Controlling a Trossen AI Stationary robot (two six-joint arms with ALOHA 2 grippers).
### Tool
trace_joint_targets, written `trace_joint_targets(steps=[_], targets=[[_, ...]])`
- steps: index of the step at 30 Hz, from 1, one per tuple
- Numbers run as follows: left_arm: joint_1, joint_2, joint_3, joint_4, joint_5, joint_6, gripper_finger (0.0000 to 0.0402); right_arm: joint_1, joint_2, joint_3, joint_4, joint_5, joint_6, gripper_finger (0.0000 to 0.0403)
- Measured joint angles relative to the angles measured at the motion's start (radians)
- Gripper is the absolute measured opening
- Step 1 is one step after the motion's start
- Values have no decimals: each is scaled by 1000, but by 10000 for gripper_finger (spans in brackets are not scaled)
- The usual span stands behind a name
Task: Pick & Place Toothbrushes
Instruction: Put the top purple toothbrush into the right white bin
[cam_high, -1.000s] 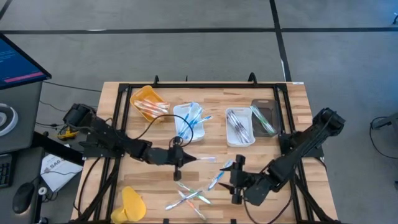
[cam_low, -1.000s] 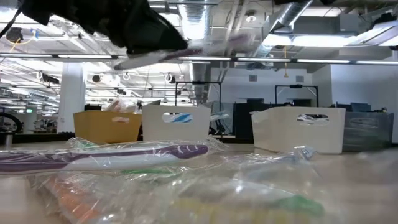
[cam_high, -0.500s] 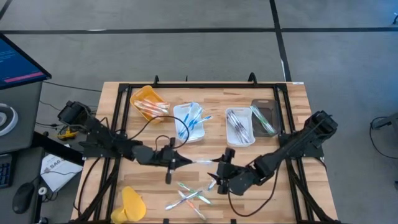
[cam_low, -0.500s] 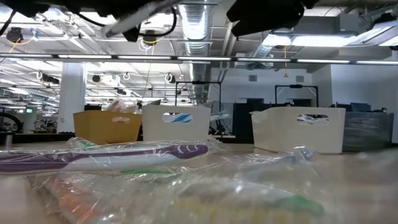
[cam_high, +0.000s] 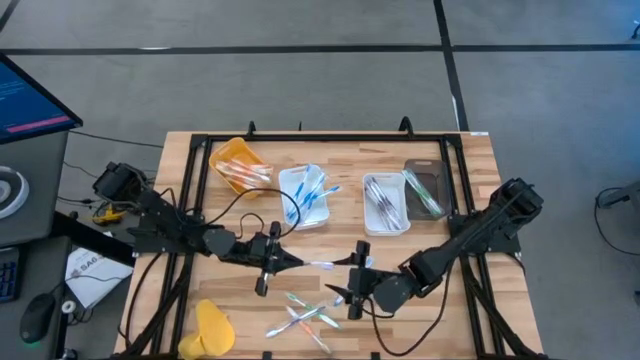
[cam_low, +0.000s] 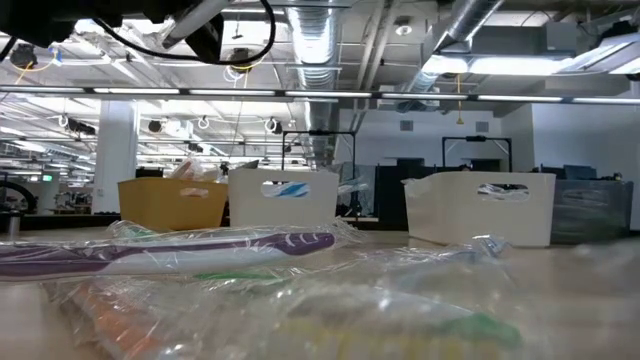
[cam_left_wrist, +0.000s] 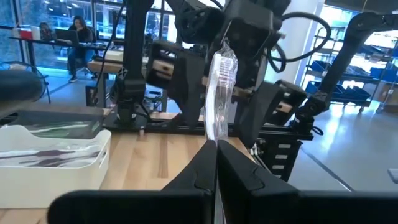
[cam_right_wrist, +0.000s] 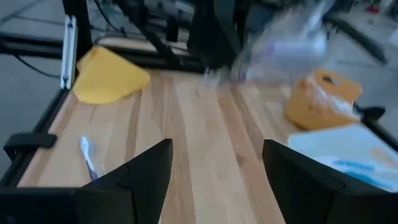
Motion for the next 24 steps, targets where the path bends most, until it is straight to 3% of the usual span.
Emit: trace_joint_targets(steps=[12,20,24], targets=[[3,18,0,27,20,2,2,-62,0,0,123,-6,-114,244],[21,82,0,96,24,0,2,-95,18,0,184,-150,-133,244],[25,89,0,107,24,0,2,-98,19,0,189,-158,-133,244]])
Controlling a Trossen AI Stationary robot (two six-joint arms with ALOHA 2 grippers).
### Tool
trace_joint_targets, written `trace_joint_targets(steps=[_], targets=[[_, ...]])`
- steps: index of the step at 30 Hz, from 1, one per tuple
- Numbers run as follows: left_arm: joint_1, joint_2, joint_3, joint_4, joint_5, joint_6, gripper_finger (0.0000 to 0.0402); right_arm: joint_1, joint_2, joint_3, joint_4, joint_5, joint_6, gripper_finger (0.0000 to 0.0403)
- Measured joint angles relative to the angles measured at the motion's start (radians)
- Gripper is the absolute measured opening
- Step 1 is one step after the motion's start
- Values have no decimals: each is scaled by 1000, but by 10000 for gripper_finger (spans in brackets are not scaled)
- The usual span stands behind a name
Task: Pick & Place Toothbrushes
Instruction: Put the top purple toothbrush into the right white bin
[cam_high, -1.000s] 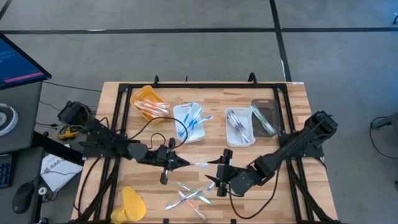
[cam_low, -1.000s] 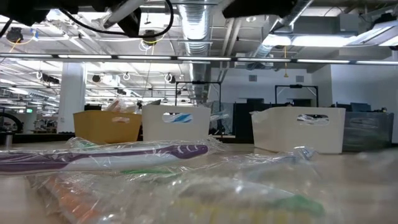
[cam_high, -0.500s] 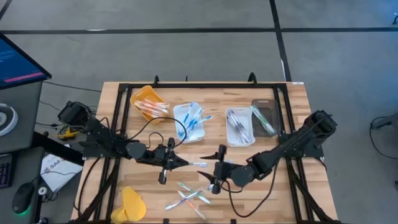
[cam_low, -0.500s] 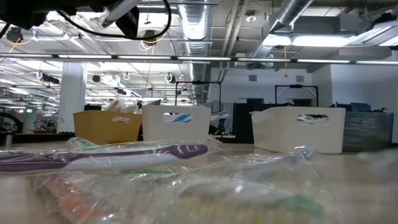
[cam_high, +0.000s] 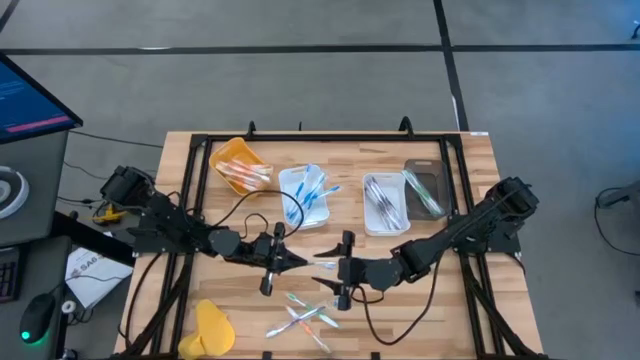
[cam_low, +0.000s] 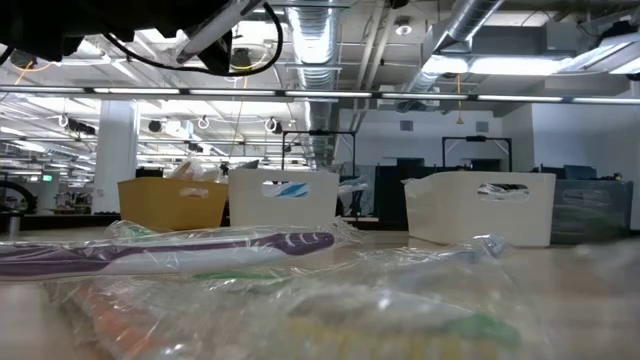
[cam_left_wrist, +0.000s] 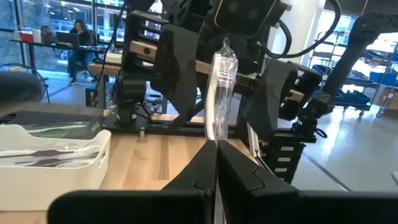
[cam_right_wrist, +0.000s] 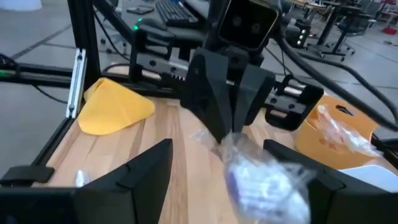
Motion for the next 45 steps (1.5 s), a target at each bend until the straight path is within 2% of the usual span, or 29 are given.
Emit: trace_joint_targets(steps=[12,15,19,30,45], targets=[[0,0,0,3,22,0,2,-1,0,0,7,0,24,244],[0,0,0,3,22,0,2,-2,0,0,7,0,24,232],[0,0,0,3,22,4,2,-2,0,0,6,0,18,189],[0,0,0,0,23,1,2,-2,0,0,-4,0,-18,16],[0,0,0,-46,23,0,2,-1,0,0,-51,-37,3,16]])
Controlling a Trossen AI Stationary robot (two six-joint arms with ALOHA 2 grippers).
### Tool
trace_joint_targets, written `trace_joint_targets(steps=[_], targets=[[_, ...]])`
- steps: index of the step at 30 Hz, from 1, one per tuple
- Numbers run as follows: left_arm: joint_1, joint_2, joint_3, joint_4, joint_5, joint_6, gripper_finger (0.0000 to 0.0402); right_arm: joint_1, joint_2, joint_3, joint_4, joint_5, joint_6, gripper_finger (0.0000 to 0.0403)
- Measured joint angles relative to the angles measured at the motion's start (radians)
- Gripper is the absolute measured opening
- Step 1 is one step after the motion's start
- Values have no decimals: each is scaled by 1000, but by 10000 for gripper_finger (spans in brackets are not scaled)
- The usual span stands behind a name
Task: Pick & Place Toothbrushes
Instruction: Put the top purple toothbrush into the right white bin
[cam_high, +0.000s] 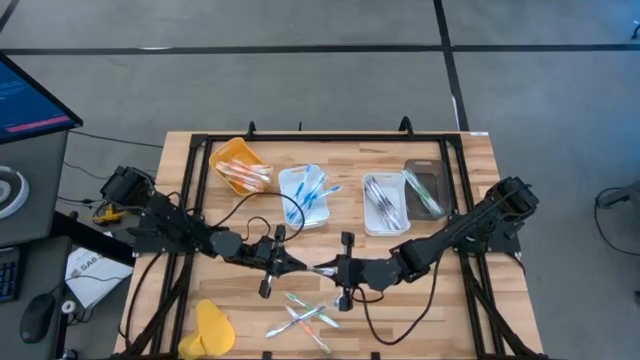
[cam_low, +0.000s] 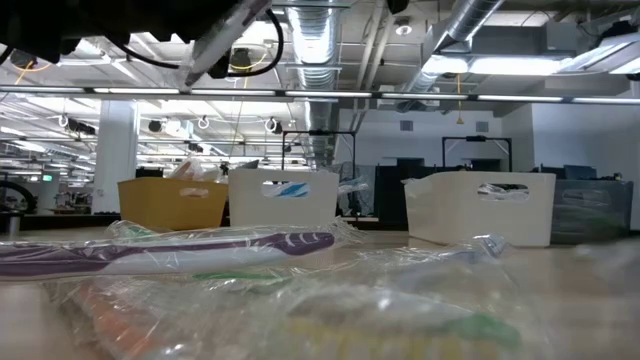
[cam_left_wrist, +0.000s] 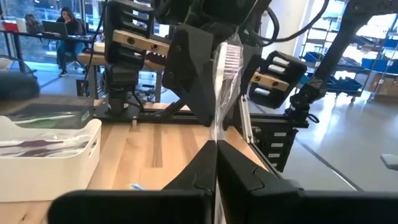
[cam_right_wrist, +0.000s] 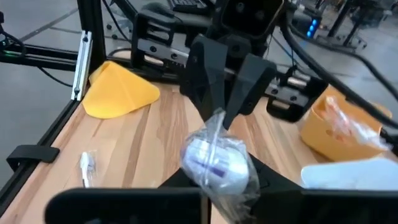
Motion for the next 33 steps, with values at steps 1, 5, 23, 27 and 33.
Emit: trace_joint_targets(steps=[1,5,23,27,33], targets=[[0,0,0,-3,-1,0,2,0,0,0,-14,3,15,14],[0,0,0,-2,-1,0,2,1,-1,0,-63,14,57,9],[0,0,-31,-48,46,-6,112,68,-52,91,-536,247,372,9],[0,0,-53,-48,42,-2,137,107,-61,206,-826,327,534,9],[0,0,-91,-48,42,-5,156,116,-61,400,-1350,321,891,9]])
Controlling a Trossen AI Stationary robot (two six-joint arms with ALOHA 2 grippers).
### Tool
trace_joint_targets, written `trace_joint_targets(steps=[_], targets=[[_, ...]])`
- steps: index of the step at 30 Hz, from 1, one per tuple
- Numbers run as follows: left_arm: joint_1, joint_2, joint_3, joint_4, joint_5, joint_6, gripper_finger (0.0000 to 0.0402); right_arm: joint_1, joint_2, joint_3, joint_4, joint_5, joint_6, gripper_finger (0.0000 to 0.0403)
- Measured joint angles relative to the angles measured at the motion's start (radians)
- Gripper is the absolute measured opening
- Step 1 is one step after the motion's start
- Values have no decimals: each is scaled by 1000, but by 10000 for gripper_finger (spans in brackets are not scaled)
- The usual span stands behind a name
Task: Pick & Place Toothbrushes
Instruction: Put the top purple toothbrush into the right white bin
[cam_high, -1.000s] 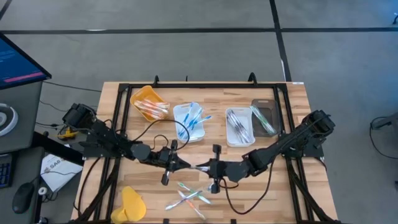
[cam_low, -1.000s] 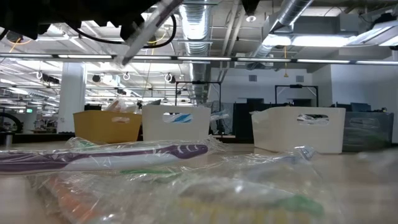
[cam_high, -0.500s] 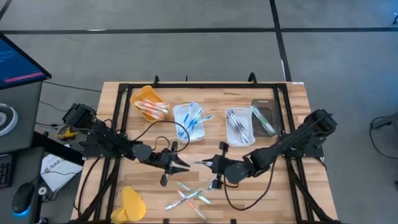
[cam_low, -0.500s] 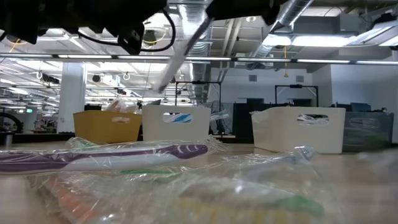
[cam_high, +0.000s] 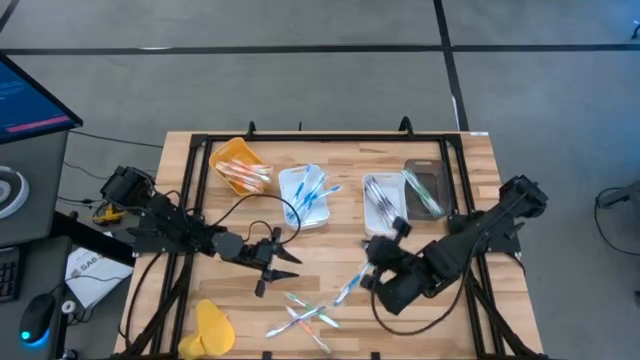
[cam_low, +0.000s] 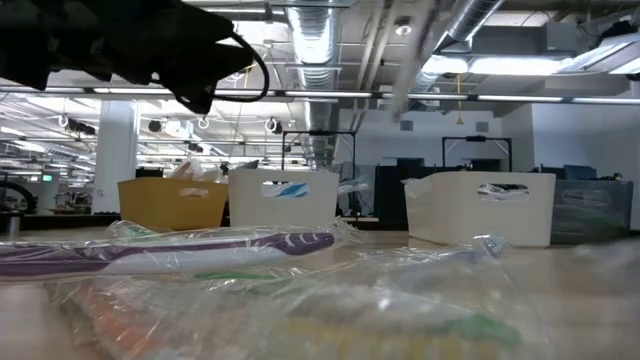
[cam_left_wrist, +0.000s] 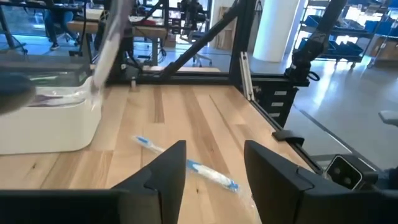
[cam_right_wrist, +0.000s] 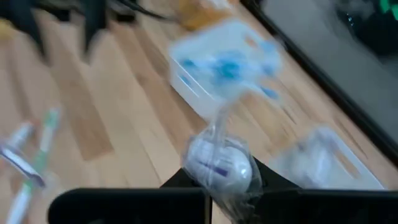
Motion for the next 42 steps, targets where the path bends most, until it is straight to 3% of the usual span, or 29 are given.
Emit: trace_joint_targets(steps=[5,8,14,29,42], targets=[[0,0,-17,1,-1,-3,155,-49,0,115,-360,-135,246,9],[0,0,-29,0,-1,1,151,-105,0,153,-472,-241,307,9],[3,0,-44,2,-90,3,150,-274,-9,201,-466,-457,122,10],[18,0,-95,0,-107,-7,150,-723,-5,218,-465,-680,-201,9],[18,0,-117,2,-106,-31,145,-761,-5,217,-465,-731,-214,9]])
